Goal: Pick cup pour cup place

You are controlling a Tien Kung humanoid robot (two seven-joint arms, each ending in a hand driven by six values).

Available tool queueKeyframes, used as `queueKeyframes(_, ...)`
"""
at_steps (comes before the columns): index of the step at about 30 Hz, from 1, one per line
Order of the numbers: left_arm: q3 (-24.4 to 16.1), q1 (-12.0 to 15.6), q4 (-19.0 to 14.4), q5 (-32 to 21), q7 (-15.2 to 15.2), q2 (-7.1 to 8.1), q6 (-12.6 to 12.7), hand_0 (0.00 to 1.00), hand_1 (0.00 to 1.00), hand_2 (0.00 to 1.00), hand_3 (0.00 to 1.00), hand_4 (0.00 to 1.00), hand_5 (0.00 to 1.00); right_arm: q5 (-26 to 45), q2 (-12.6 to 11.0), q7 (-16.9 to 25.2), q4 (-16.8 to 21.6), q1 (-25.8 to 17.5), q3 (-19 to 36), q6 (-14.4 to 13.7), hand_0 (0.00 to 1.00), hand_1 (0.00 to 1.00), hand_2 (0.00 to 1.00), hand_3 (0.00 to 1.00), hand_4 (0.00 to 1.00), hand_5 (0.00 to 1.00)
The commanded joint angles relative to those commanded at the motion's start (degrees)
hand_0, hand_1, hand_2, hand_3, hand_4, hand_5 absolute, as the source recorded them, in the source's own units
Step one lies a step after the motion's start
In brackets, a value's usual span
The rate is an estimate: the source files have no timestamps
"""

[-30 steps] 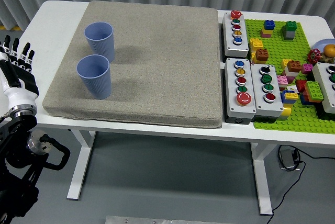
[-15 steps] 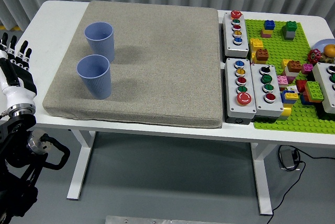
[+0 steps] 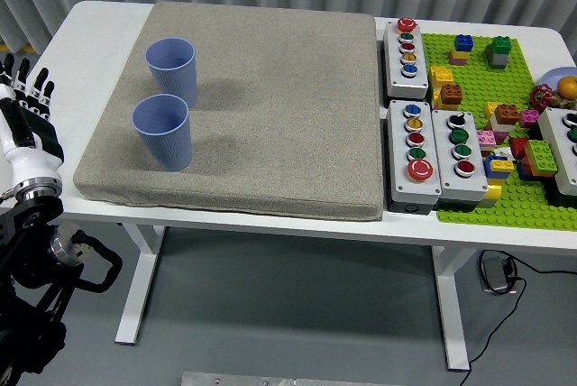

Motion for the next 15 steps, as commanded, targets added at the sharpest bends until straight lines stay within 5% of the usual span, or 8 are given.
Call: queueKeyframes(15, 3.3, -0.1, -0.6, 1.1, -0.2, 0.16, 1.1, 0.905, 0.896, 0.970, 0.967, 0.811, 0.998, -0.1, -0.1, 0.1, 0.0, 0.2, 0.2, -0.1, 0.686, 0.638, 0.579, 0.580, 0.002, 0.181)
